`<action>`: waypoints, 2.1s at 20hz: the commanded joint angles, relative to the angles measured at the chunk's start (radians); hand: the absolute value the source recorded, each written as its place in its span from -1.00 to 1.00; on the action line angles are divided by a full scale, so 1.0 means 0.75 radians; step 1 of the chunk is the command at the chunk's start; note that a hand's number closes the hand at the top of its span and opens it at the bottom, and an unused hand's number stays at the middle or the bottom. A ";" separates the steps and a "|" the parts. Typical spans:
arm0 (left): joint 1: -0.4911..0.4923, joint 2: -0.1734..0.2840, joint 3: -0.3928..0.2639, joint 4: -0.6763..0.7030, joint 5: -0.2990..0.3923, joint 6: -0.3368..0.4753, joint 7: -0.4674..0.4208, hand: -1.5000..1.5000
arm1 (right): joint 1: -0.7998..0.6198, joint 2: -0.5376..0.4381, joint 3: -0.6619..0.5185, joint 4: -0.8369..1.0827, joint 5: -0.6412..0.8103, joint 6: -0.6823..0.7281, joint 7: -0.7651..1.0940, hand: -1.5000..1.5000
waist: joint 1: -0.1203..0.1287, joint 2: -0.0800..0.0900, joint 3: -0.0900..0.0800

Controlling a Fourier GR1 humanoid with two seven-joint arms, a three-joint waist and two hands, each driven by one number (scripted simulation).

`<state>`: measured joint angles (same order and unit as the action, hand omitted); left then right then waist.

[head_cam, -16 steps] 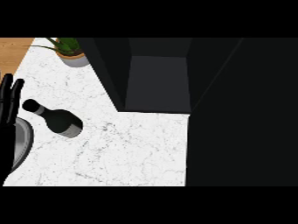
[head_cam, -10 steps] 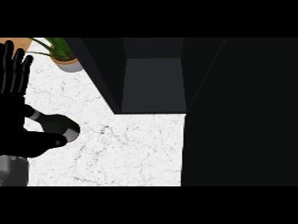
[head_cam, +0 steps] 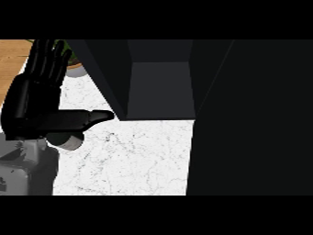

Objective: Pick up the wine, place it into the cabinet and close the cabinet

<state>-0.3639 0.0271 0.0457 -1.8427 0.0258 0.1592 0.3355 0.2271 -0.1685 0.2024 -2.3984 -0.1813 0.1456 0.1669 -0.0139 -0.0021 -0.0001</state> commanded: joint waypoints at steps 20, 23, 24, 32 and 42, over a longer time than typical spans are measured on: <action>-0.206 -0.036 -0.255 -0.240 -0.313 0.379 0.528 -1.00 | 0.035 -0.019 0.102 -0.408 -0.018 -0.104 0.388 -1.00 | 0.002 -0.001 0.000; -0.215 -0.036 -0.373 -0.309 -0.418 0.448 0.624 -1.00 | 0.031 -0.007 0.143 -0.403 0.045 -0.120 0.398 -1.00 | 0.006 -0.004 0.000; -0.209 -0.033 -0.309 -0.384 -0.430 0.414 0.681 -1.00 | -0.042 -0.030 0.078 -0.421 -0.027 -0.132 0.478 -1.00 | 0.016 -0.004 0.000; -0.163 0.052 -0.216 -0.431 -0.397 0.353 0.712 -1.00 | 0.056 -0.026 0.151 -0.510 0.031 -0.153 0.462 -1.00 | 0.002 -0.007 0.000; -0.113 0.145 -0.087 -0.511 -0.397 0.308 0.776 -1.00 | -0.026 -0.031 0.140 -0.499 0.022 -0.185 0.517 -1.00 | 0.009 -0.003 -0.001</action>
<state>-0.4429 0.1082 -0.0602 -2.2143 -0.2709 0.4011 0.8925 0.1923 -0.1751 0.3196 -2.5205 -0.1078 0.0361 0.4164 -0.0091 -0.0052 -0.0004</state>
